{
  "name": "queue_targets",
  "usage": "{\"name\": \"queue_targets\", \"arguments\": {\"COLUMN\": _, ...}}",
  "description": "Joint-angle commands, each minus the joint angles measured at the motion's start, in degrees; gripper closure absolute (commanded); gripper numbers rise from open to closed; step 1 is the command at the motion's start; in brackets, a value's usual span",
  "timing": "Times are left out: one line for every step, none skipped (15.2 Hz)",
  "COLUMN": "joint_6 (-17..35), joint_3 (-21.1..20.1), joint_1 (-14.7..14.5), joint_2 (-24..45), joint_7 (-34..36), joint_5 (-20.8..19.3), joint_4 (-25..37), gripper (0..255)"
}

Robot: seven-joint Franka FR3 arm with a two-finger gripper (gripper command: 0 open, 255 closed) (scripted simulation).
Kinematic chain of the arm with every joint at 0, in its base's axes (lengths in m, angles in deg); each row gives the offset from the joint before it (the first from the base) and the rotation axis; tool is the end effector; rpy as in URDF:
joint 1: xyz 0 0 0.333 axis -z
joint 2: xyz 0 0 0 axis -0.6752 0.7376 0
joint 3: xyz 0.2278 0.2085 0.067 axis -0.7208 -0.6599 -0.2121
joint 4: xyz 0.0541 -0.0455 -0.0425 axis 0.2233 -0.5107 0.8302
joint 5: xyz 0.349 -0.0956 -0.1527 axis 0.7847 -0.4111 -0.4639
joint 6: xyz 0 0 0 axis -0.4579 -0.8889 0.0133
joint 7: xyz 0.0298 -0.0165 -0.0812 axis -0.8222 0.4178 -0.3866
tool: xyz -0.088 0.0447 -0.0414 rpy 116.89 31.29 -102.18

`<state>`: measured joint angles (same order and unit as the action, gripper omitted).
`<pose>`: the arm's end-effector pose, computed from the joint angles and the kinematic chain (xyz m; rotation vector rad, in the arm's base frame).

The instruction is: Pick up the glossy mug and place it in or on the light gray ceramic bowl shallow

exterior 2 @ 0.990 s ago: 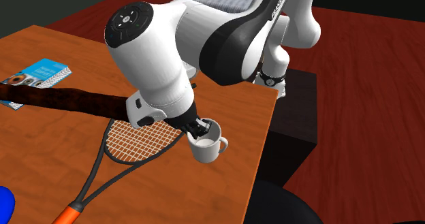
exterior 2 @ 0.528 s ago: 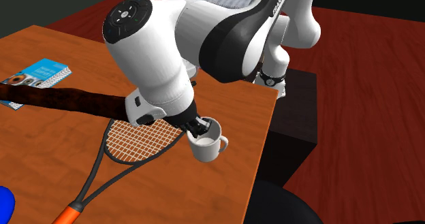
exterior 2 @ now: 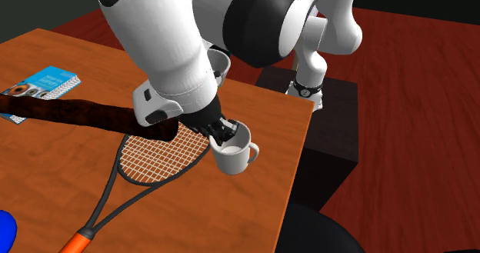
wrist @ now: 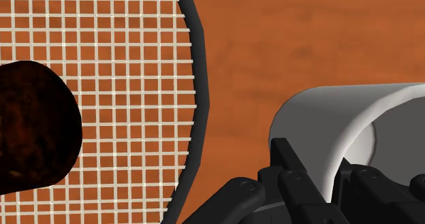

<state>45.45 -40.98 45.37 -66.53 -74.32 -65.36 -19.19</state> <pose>0.5619 -0.1881 0.4593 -3.0499 0.0385 0.3211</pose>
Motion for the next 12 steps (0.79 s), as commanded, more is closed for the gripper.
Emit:
{"name": "queue_targets", "arguments": {"joint_6": -1.54, "joint_3": 0.02, "joint_1": 0.03, "joint_2": -0.04, "joint_7": 0.04, "joint_5": -0.03, "joint_4": 1.49, "gripper": 255}}
{"name": "queue_targets", "arguments": {"joint_6": -2.29, "joint_3": 0.03, "joint_1": 0.04, "joint_2": -0.13, "joint_7": 0.07, "joint_5": -0.06, "joint_4": 2.15, "gripper": 255}}
{"name": "queue_targets", "arguments": {"joint_6": -3.03, "joint_3": 0.05, "joint_1": 0.05, "joint_2": -0.2, "joint_7": 0.09, "joint_5": -0.09, "joint_4": 2.83, "gripper": 255}}
{"name": "queue_targets", "arguments": {"joint_6": -3.78, "joint_3": 0.06, "joint_1": 0.06, "joint_2": -0.25, "joint_7": 0.11, "joint_5": -0.11, "joint_4": 3.53, "gripper": 255}}
{"name": "queue_targets", "arguments": {"joint_6": -4.54, "joint_3": 0.07, "joint_1": 0.08, "joint_2": -0.3, "joint_7": 0.13, "joint_5": -0.13, "joint_4": 4.24, "gripper": 255}}
{"name": "queue_targets", "arguments": {"joint_6": -5.3, "joint_3": 0.08, "joint_1": 0.09, "joint_2": -0.33, "joint_7": 0.14, "joint_5": -0.14, "joint_4": 4.97, "gripper": 255}}
{"name": "queue_targets", "arguments": {"joint_6": -6.06, "joint_3": 0.1, "joint_1": 0.11, "joint_2": -0.35, "joint_7": 0.15, "joint_5": -0.15, "joint_4": 5.72, "gripper": 255}}
{"name": "queue_targets", "arguments": {"joint_6": -6.83, "joint_3": 0.11, "joint_1": 0.13, "joint_2": -0.35, "joint_7": 0.16, "joint_5": -0.16, "joint_4": 6.49, "gripper": 255}}
{"name": "queue_targets", "arguments": {"joint_6": -7.61, "joint_3": 0.12, "joint_1": 0.16, "joint_2": -0.34, "joint_7": 0.17, "joint_5": -0.16, "joint_4": 7.28, "gripper": 255}}
{"name": "queue_targets", "arguments": {"joint_6": -8.39, "joint_3": 0.14, "joint_1": 0.18, "joint_2": -0.31, "joint_7": 0.17, "joint_5": -0.15, "joint_4": 8.08, "gripper": 255}}
{"name": "queue_targets", "arguments": {"joint_6": -9.17, "joint_3": 0.15, "joint_1": 0.21, "joint_2": -0.27, "joint_7": 0.17, "joint_5": -0.15, "joint_4": 8.91, "gripper": 255}}
{"name": "queue_targets", "arguments": {"joint_6": -9.96, "joint_3": 0.17, "joint_1": 0.24, "joint_2": -0.21, "joint_7": 0.17, "joint_5": -0.13, "joint_4": 9.75, "gripper": 255}}
